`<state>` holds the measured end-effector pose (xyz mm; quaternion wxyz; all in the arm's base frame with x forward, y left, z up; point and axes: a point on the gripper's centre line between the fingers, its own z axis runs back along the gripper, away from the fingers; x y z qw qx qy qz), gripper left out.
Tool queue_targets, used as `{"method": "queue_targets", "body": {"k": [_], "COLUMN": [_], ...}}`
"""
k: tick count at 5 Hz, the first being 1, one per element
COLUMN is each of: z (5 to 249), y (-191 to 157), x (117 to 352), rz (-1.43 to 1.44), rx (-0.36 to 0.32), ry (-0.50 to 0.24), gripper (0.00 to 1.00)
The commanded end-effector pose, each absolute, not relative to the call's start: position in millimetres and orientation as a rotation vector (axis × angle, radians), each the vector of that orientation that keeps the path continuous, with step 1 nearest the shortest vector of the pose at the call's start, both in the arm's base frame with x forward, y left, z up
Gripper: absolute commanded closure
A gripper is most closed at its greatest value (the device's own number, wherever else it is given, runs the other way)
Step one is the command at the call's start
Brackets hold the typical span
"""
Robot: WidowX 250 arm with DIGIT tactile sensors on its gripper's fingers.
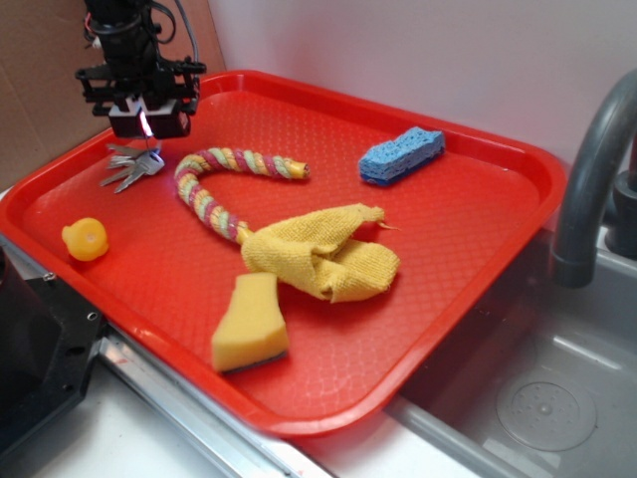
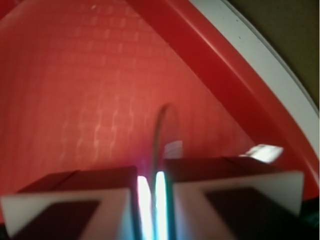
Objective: Grab the silver keys.
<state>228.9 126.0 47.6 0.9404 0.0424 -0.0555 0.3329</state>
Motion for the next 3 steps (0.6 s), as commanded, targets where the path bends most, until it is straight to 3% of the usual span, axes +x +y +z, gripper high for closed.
{"method": "queue_targets", "body": {"k": [1,2,3], "z": [165,216,266], "y": [87,66,60], "x": [182,177,179], "rz": [0.411,0.316,0.243], "rx": [0.019,0.053,-0.001], "ry": [-0.2,-0.169,-0.174], "gripper": [1.0,1.0,1.0]}}
